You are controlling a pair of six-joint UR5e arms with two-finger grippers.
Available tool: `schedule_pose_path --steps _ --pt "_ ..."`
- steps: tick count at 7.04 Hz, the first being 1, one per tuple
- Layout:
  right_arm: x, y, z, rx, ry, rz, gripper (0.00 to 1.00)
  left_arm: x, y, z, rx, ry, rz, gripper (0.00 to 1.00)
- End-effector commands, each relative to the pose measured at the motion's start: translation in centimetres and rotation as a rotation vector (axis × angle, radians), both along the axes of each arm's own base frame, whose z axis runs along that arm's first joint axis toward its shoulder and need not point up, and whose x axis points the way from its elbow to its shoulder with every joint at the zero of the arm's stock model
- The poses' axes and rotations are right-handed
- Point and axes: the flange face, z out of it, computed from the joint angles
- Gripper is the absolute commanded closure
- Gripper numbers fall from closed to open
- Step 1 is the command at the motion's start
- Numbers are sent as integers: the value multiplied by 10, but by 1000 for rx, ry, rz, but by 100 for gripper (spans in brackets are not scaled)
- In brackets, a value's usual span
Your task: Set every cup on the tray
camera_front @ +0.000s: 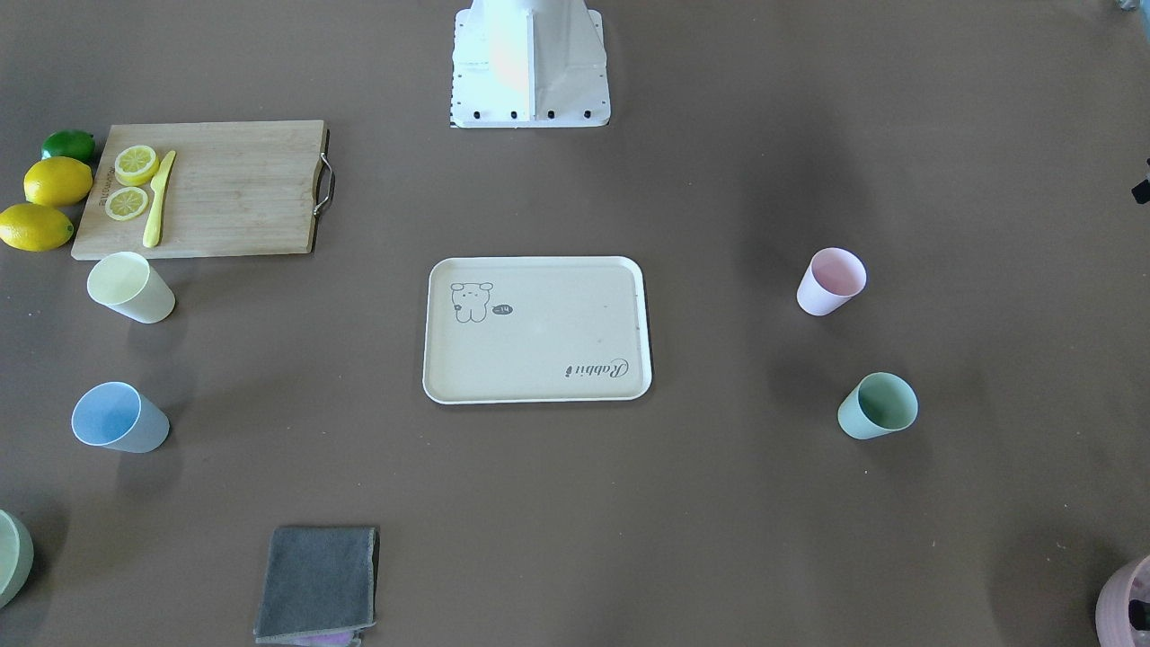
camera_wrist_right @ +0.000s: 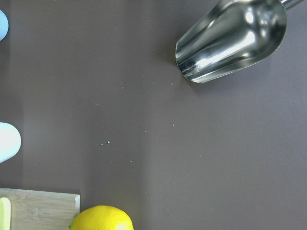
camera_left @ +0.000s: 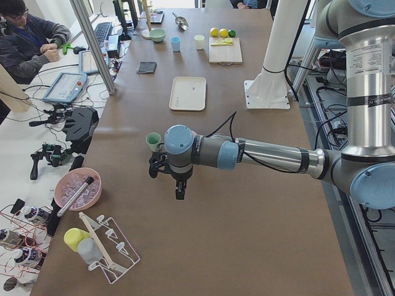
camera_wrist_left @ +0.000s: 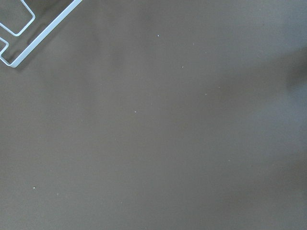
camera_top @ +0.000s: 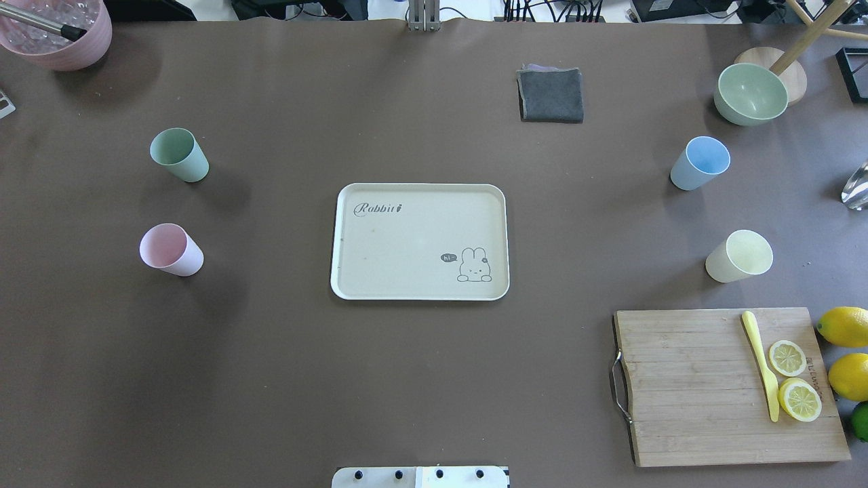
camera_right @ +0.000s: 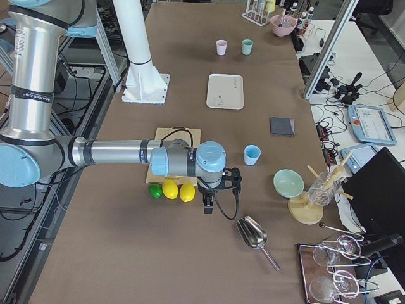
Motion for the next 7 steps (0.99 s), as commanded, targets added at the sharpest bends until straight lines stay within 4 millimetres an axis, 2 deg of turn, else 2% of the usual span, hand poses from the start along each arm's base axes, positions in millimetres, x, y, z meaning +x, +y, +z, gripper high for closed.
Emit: schedule_pose_path --steps 1,3,5,6,7 --pt "0 0 -1 1 -2 0 0 -1 0 -5 23 -6 -2 2" --pt "0 0 -1 3 -1 0 0 0 -7 -8 31 -6 -2 2" --pt "0 -4 -6 13 -1 0 0 -5 -21 -26 77 -3 -14 2" --pt "0 -9 -18 37 -2 4 0 -7 -28 -38 138 2 -19 2" --pt "7 -16 -42 90 -2 18 0 -8 -30 -47 230 7 -24 2"
